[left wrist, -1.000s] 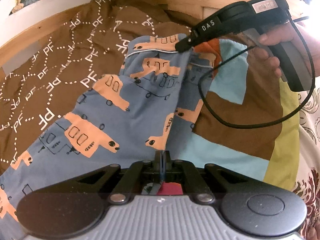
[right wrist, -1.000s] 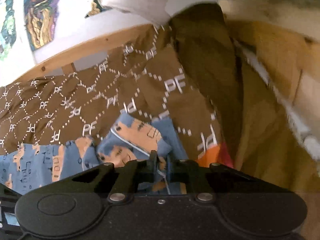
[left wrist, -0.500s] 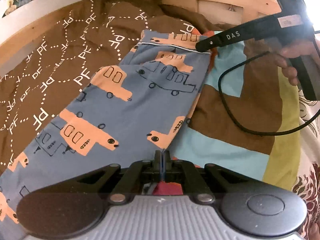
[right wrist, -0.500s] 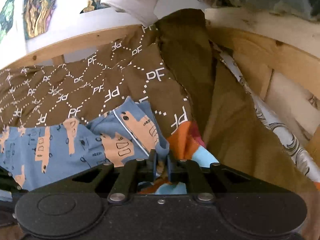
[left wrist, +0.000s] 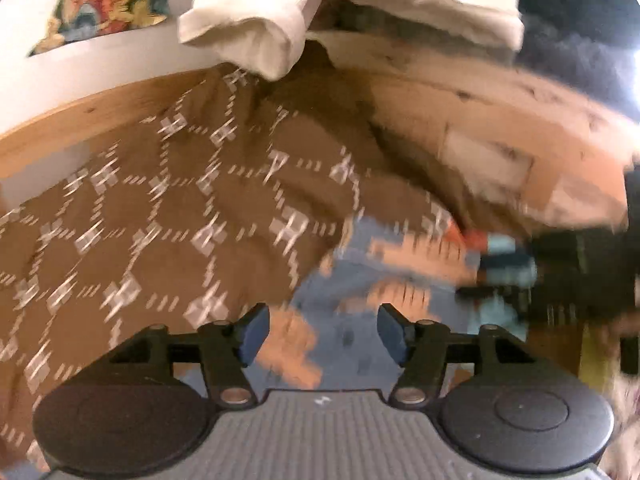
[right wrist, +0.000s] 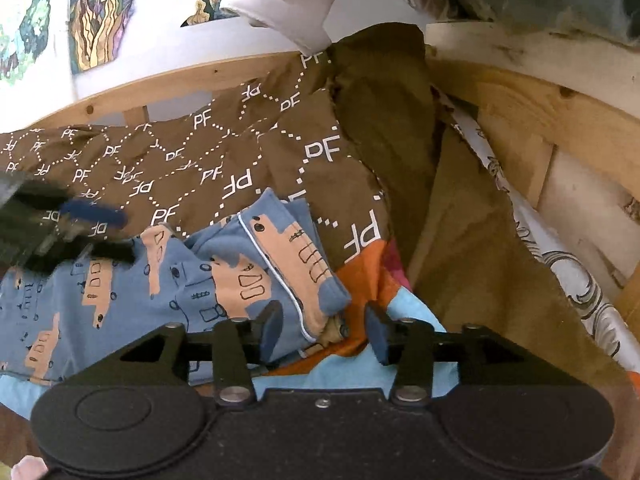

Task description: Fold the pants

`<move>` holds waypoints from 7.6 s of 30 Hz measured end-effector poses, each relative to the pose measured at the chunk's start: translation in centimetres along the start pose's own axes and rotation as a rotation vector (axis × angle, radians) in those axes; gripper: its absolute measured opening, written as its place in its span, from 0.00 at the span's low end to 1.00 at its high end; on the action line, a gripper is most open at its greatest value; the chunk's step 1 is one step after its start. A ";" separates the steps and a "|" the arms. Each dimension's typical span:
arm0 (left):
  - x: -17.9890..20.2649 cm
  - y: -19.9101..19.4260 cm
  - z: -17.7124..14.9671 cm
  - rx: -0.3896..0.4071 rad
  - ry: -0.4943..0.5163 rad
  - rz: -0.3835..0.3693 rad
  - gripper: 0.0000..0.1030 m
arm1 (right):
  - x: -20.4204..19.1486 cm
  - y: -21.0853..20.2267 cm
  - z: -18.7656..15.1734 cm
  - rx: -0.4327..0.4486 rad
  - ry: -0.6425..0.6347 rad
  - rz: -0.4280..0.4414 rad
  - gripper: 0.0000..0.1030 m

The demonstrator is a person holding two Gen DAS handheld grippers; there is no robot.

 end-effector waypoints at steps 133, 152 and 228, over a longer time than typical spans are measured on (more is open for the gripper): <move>-3.3 9.8 -0.9 -0.135 -0.013 0.251 0.95 | 1.3 0.5 -0.3 -0.082 0.220 0.187 0.67; -1.9 4.7 2.7 -0.068 -0.139 0.019 0.80 | 0.2 0.1 -0.2 -0.002 0.153 0.080 0.15; -16.2 -6.5 -13.9 -0.152 -0.701 -0.024 0.51 | -24.9 -2.8 -5.5 0.007 -0.619 0.318 0.40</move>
Point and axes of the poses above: each gripper's, at about its wrist camera, not at the fingertips, and y roughly the way its jaws point, x to its right, z to its top, the point moved 4 cm from there along y, roughly the way its jaws point, and after that the axes turned 3 degrees about -z, right-handed, at the moved point
